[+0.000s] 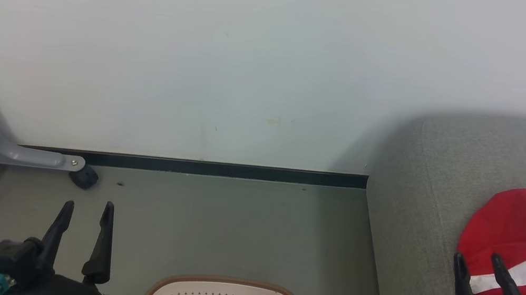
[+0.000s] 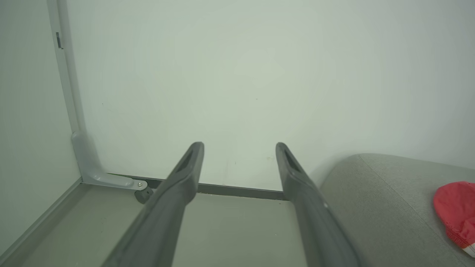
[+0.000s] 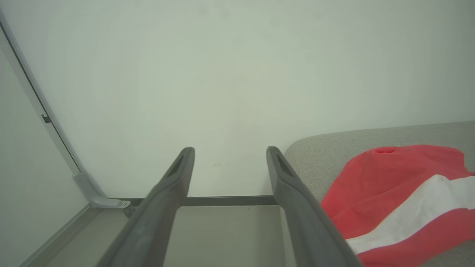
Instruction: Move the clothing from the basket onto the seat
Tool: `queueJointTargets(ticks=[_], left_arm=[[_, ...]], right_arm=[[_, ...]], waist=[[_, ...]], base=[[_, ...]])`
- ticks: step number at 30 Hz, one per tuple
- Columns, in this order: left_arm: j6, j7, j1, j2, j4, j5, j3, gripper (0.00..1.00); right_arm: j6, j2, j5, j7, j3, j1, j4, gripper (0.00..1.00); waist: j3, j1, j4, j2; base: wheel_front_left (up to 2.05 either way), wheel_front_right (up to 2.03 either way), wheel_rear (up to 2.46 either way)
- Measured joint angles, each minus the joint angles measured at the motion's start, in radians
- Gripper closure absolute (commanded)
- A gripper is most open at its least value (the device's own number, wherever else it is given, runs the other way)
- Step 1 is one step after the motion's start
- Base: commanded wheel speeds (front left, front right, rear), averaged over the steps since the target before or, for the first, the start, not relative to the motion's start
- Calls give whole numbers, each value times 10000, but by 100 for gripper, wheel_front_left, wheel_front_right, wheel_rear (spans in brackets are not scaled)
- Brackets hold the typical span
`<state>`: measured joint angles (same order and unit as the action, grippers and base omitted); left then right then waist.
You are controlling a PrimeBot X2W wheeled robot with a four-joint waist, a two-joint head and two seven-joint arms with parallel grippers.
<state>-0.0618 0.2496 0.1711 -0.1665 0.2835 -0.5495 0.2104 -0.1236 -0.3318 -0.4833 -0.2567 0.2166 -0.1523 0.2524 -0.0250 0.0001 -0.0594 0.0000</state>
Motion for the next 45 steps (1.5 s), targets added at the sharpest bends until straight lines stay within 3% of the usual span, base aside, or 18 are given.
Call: queueJointTargets(ticks=[15, 37, 45], left_arm=[[119, 0, -166, 65, -54, 151, 61, 0], [1250, -1214, 710, 414, 2288, 669, 1925, 0], [1429, -1684, 1543, 731, 2986, 669, 2313, 0]], right_arm=[[0, -10, 0, 0, -2, 0, -142, 0], [0, -393, -4, 0, 69, -1285, -525, 0], [0, -523, -8, 0, 222, -2274, -625, 0]], waist=[[-172, 0, -59, 0], [-1823, 1, -269, 1], [-2638, 2, -377, 1]], base=[[0, 0, 0], [0, 0, 0], [0, 0, 0]])
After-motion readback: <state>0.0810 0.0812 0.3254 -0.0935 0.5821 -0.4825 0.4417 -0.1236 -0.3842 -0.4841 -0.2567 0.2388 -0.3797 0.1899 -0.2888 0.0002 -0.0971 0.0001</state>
